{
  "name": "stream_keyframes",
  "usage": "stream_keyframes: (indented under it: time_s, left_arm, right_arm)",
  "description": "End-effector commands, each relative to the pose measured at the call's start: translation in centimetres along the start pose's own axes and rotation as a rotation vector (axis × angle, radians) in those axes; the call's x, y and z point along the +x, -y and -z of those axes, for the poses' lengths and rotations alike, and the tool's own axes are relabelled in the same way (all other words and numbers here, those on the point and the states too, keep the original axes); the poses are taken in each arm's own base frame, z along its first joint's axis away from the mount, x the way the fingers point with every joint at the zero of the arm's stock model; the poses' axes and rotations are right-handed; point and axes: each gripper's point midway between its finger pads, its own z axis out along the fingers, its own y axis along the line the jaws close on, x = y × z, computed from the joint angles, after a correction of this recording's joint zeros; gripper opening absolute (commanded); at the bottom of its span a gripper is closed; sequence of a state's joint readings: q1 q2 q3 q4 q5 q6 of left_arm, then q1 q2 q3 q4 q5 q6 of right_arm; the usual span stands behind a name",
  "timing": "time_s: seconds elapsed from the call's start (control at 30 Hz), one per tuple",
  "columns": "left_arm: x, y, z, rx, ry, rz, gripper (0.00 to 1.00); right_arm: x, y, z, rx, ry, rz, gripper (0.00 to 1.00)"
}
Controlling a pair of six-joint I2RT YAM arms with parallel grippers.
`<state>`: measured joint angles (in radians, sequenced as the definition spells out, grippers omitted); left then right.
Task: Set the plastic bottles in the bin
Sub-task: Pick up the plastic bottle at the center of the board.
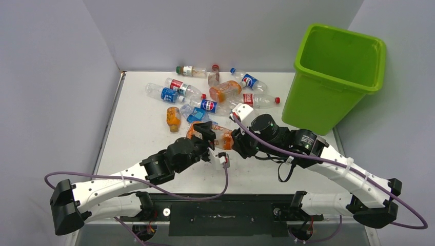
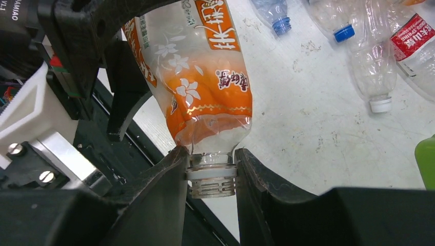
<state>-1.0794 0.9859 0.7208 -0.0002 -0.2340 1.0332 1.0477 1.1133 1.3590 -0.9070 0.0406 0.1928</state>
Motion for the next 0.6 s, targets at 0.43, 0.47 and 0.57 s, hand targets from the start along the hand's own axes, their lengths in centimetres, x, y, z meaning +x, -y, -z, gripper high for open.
stream_keyframes:
  time_s: [0.43, 0.47, 0.57]
  left_arm:
    - [-6.8, -5.5, 2.9, -0.029, 0.254, 0.593, 0.40]
    - [-7.5, -5.0, 3.0, 0.029, 0.299, 0.641, 0.40]
    - [-9.2, -5.0, 3.6, 0.140, 0.431, 0.809, 0.38]
  right_arm:
    - [-8.5, 1.8, 7.2, 0.038, 0.541, -0.101, 0.99]
    - [-9.1, 2.1, 8.1, 0.041, 0.622, -0.118, 1.00]
    - [-10.2, 2.1, 10.1, 0.007, 0.818, -0.151, 1.00]
